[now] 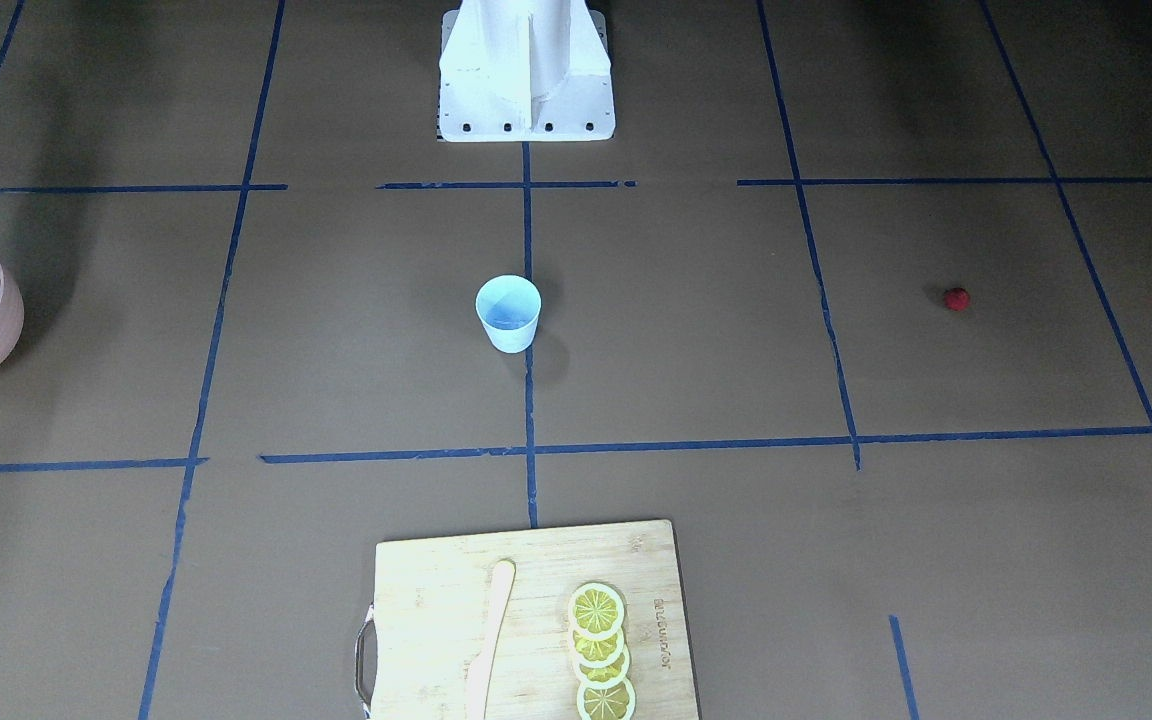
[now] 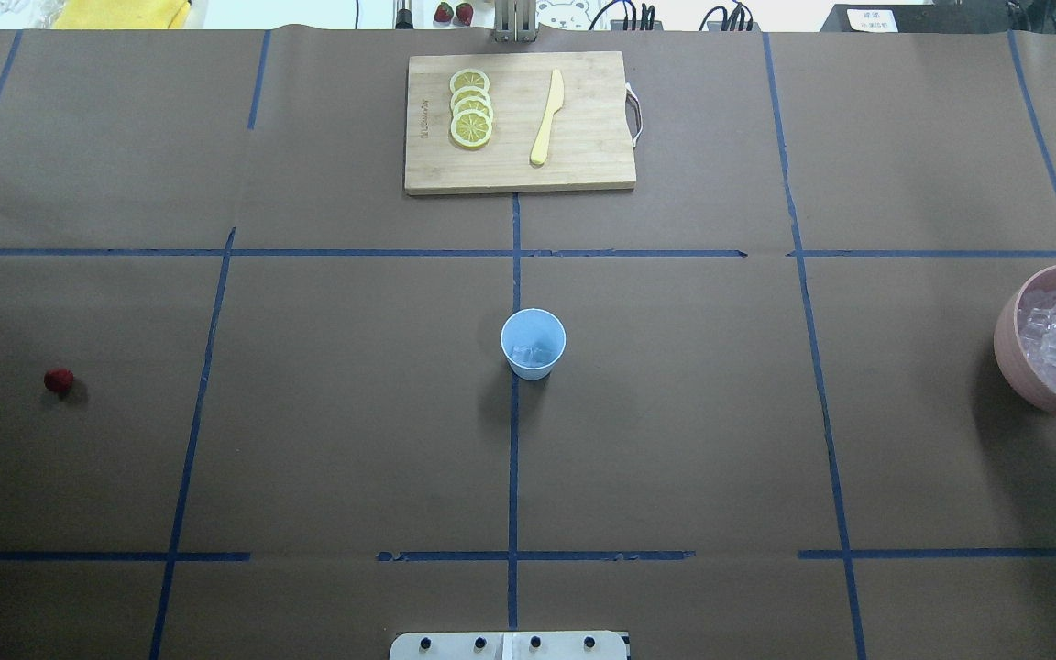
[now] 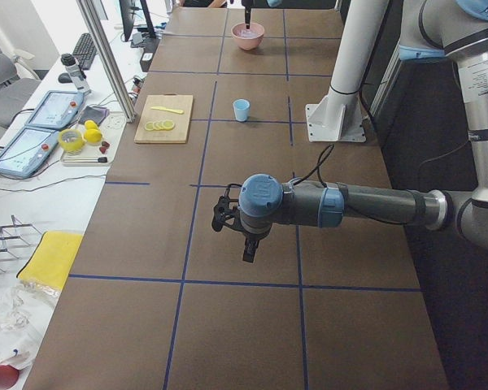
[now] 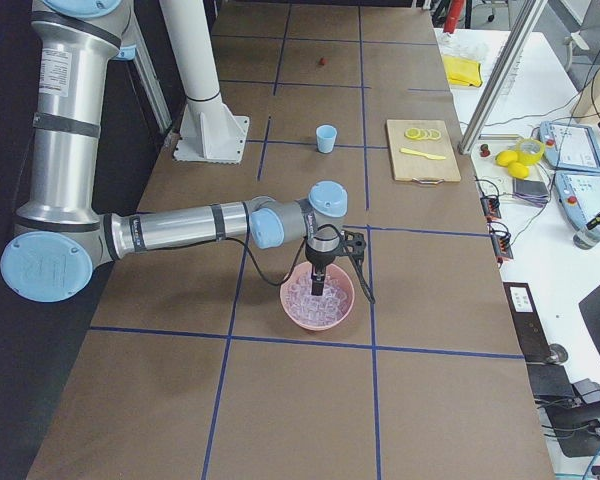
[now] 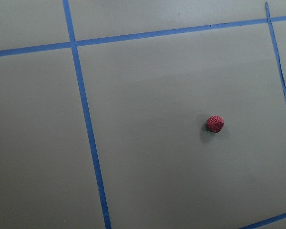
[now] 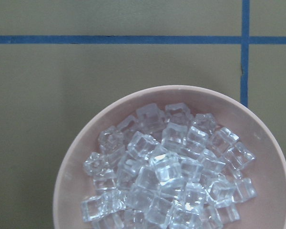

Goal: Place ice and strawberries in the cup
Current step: 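Move the right gripper back over the pink ice bowl, then lower the right gripper into the bowl and grasp an ice cube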

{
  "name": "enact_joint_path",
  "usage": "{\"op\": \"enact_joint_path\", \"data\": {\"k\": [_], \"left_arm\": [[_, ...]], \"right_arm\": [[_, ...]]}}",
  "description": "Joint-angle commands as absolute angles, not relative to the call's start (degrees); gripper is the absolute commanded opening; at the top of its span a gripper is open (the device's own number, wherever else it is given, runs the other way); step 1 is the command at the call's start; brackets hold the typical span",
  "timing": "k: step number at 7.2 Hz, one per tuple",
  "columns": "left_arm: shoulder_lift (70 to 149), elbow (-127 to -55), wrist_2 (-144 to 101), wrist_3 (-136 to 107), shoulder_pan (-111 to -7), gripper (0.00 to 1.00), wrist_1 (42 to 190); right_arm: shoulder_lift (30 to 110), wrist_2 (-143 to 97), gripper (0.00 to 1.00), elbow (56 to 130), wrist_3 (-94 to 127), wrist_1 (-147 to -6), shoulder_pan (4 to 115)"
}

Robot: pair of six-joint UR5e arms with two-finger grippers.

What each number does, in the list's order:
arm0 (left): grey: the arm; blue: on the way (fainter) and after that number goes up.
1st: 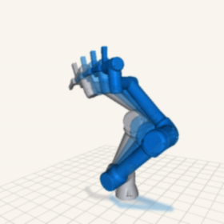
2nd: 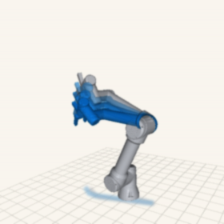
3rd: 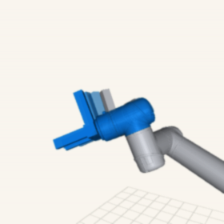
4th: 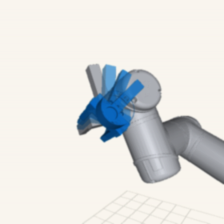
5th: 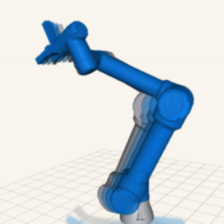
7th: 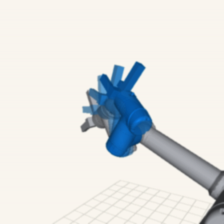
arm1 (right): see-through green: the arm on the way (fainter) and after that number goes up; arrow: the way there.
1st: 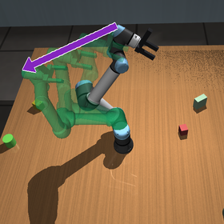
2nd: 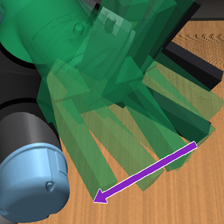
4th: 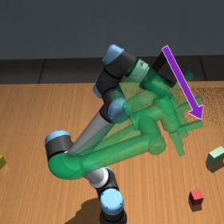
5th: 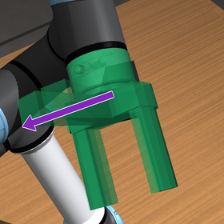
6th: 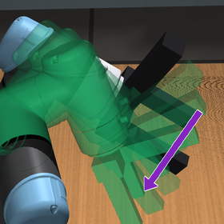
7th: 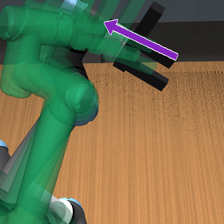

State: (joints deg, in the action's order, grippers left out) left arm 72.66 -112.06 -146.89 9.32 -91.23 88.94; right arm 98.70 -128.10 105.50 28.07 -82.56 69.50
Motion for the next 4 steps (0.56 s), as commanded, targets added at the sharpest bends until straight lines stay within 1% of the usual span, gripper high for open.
{"op": "enact_joint_path", "data": {"k": [1, 2, 3, 4], "left_arm": [[72.60, -112.06, -146.95, 9.32, -91.23, 1.00, 88.95], [72.68, -112.23, -146.95, 9.32, -91.23, 1.00, 88.95], [72.60, -112.24, -146.95, 9.32, -91.23, 1.00, 88.95], [72.60, -112.24, -146.95, 9.32, -91.23, 1.00, 88.95]], "right_arm": [[98.44, -128.06, 0.98, 100.93, 35.11, -77.39, 69.70], [98.52, -127.97, 0.97, 97.33, 40.64, -69.51, 69.70], [98.53, -127.97, 0.96, 96.08, 43.22, -66.39, 69.70], [98.53, -127.88, 0.93, 96.06, 43.33, -66.27, 69.70]]}}
